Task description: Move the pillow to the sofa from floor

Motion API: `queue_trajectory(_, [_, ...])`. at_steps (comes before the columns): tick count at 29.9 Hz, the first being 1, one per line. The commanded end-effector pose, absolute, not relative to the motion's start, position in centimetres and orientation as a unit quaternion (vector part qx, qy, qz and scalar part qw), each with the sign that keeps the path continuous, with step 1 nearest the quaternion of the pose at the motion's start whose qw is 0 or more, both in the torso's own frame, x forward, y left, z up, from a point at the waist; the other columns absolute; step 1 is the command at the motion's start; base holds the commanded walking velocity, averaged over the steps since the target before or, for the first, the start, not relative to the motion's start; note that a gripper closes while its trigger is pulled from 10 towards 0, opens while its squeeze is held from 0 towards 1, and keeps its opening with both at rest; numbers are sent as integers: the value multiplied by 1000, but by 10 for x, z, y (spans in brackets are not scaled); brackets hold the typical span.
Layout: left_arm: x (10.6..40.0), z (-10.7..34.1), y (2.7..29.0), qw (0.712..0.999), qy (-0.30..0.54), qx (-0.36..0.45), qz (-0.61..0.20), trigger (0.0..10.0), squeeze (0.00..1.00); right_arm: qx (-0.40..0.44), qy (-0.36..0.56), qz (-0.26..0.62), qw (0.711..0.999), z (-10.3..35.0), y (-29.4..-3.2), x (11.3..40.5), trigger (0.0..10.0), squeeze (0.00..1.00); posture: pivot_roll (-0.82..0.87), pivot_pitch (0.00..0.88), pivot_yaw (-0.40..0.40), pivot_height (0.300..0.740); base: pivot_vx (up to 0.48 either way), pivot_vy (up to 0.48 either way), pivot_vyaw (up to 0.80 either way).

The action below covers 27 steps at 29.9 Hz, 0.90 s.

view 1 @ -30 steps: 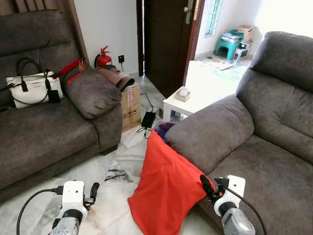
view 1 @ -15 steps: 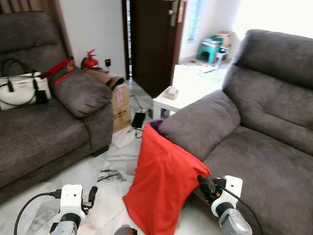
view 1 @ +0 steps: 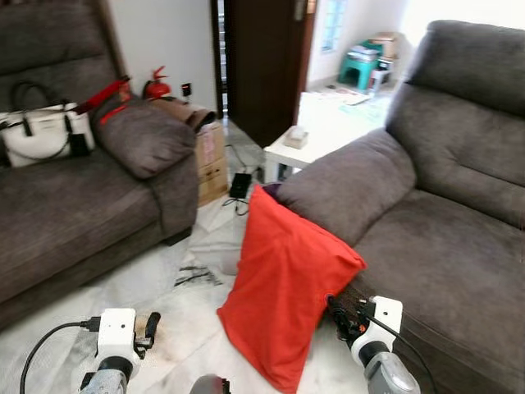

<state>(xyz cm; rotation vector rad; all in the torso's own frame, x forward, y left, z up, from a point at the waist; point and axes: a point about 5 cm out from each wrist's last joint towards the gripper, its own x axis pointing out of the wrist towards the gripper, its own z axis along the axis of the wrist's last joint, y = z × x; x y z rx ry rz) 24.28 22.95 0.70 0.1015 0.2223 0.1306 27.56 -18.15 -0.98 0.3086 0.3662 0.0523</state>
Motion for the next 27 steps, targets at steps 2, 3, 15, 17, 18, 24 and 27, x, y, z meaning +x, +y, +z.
queue_trajectory(2, [242, 7, 235, 989, 119, 54, 69, 10000, 0, 166, 175, 21, 970, -7, -178, 279, 10000, 0, 88, 0, 6, 631, 279, 0, 219])
queue_trajectory(3, [242, 7, 235, 989, 119, 54, 69, 10000, 0, 169, 175, 19, 970, -8, -178, 279, 10000, 0, 89, 0, 6, 631, 277, 0, 0])
queue_trajectory(15, [242, 7, 238, 988, 123, 59, 71, 10000, 0, 170, 173, 15, 970, -5, -178, 282, 10000, 0, 98, 0, 11, 631, 289, 0, 0])
queue_trajectory(17, [242, 7, 238, 988, 124, 59, 71, 10000, 0, 171, 172, 17, 970, -5, -178, 282, 10000, 0, 99, 0, 11, 631, 304, 0, 0])
queue_trajectory(18, [242, 7, 239, 988, 123, 59, 72, 10000, 0, 164, 172, 24, 971, -4, -176, 283, 10000, 0, 101, 0, 10, 631, 300, 0, 0])
queue_trajectory(24, [243, 8, 240, 988, 122, 60, 72, 10000, 0, 158, 165, 31, 973, -3, -174, 284, 10000, 0, 99, 0, 13, 631, 304, 0, 206])
queue_trajectory(27, [243, 8, 240, 988, 122, 61, 71, 10000, 0, 161, 169, 28, 972, -4, -175, 282, 10000, 0, 100, 0, 15, 631, 305, 0, 800])
